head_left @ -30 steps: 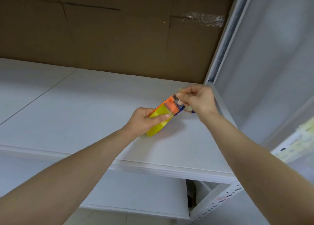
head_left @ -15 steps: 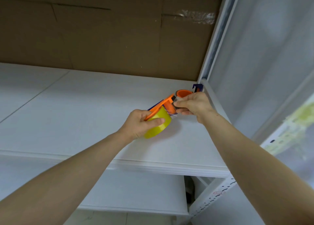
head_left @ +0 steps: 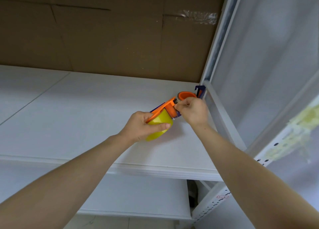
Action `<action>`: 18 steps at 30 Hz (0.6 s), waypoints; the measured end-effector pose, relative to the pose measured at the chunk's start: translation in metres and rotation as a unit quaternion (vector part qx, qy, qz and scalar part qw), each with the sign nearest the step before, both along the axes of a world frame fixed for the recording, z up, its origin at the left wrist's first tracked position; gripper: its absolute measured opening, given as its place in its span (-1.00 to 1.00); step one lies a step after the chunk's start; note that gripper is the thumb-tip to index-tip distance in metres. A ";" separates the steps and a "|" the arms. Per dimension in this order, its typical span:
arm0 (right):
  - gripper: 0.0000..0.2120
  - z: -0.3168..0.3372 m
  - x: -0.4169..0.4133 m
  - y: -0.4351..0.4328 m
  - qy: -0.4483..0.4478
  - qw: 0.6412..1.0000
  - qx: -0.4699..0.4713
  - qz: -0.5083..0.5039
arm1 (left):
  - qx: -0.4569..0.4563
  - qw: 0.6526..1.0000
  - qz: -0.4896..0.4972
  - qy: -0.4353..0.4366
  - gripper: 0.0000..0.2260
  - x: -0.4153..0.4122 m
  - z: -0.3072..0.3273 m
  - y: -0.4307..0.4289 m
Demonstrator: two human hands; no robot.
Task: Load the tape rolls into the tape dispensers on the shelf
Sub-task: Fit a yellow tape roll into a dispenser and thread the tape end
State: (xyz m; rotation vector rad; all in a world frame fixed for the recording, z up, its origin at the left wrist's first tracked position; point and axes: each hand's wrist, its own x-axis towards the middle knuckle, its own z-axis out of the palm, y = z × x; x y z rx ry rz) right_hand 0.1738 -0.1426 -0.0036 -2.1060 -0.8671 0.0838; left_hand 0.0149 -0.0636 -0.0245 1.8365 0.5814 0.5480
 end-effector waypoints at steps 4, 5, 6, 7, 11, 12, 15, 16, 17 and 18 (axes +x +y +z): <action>-0.80 -0.008 0.002 0.006 0.012 0.999 0.034 -0.019 | 0.052 0.997 -0.024 0.048 -0.81 -0.001 0.004 0.000; -0.81 -0.009 0.002 0.008 0.016 0.999 0.042 -0.019 | 0.046 0.997 -0.030 0.052 -0.83 -0.002 0.004 0.001; -0.81 -0.009 0.002 0.010 0.018 0.998 0.051 -0.018 | 0.041 0.997 -0.036 0.052 -0.82 -0.002 0.005 0.002; -0.82 -0.011 0.002 0.012 0.020 0.998 0.061 -0.016 | 0.042 0.997 -0.043 0.055 -0.81 -0.002 0.006 0.003; -0.82 -0.015 0.000 0.020 0.055 0.991 0.119 0.016 | 0.033 0.997 -0.054 0.054 -0.77 -0.005 0.005 0.007; -0.82 -0.016 0.000 0.021 0.059 0.990 0.128 0.024 | 0.025 0.997 -0.054 0.048 -0.78 -0.006 0.005 0.007; -0.82 -0.016 0.003 0.024 0.049 0.989 0.130 0.047 | 0.008 0.998 -0.048 0.032 -0.81 -0.009 0.006 0.007; -0.83 -0.013 0.005 0.024 0.049 0.989 0.127 0.058 | 0.003 0.999 -0.046 0.029 -0.82 -0.009 0.007 0.007; -0.84 -0.011 0.006 0.025 0.054 0.988 0.125 0.072 | -0.004 0.999 -0.043 0.027 -0.83 -0.010 0.008 0.008; -0.85 -0.006 0.008 0.026 0.066 0.987 0.120 0.087 | -0.011 0.999 -0.041 0.026 -0.84 -0.010 0.008 0.008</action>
